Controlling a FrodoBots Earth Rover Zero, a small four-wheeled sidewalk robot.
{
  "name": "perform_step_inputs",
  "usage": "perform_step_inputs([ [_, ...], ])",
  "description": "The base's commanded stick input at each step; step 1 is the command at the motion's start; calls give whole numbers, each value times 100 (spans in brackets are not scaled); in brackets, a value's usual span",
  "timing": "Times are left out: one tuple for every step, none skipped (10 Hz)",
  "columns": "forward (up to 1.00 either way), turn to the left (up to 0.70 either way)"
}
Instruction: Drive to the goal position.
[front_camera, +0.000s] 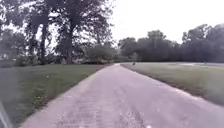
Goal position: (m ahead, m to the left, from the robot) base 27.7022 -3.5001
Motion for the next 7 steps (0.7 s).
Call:
perform_step_inputs([
  [70,0],
  [70,0],
  [70,-5],
  [70,-14],
  [70,-10],
  [70,-2],
  [70,0],
])
